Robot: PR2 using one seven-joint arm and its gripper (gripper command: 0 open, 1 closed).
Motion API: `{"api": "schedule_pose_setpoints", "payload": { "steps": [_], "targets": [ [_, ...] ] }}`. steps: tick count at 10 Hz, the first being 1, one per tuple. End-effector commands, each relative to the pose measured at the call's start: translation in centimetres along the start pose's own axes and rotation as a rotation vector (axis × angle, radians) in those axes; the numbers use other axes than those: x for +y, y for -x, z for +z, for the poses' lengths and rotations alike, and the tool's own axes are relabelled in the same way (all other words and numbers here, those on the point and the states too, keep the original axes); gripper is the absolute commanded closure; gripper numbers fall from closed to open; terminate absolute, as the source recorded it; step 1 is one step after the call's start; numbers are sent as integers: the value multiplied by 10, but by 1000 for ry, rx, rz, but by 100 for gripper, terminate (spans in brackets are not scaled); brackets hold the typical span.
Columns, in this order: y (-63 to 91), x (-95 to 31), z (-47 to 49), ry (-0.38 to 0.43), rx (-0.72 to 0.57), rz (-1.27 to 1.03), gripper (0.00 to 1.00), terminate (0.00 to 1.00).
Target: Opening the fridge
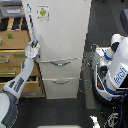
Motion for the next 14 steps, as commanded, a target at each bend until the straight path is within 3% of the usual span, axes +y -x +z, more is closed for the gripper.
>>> {"api": "schedule_pose_setpoints", "payload": {
  "steps": [1, 3, 6, 7, 8, 9, 10, 11, 12, 13, 14],
  "targets": [
    [760, -237, 384, -57, -609, -1064, 100, 0],
    [971, -279, 417, -61, -801, -1333, 100, 0],
    [1172, -286, 383, -294, -960, -1416, 100, 0],
    [1203, -275, 386, -316, -987, -1411, 100, 0],
    [1208, -268, 393, -283, -999, -1422, 100, 0],
    [1208, -280, 395, -165, -981, -1582, 100, 0],
    [1199, -310, 392, -3, -939, -1818, 100, 0],
    [1215, -358, 367, 121, -903, -2224, 100, 0],
    [1229, -385, 361, 162, -853, -2437, 100, 0],
    [1238, -409, 400, 254, -795, -2555, 100, 0],
    [1238, -438, 429, 311, -827, -2477, 100, 0]
  ]
}}
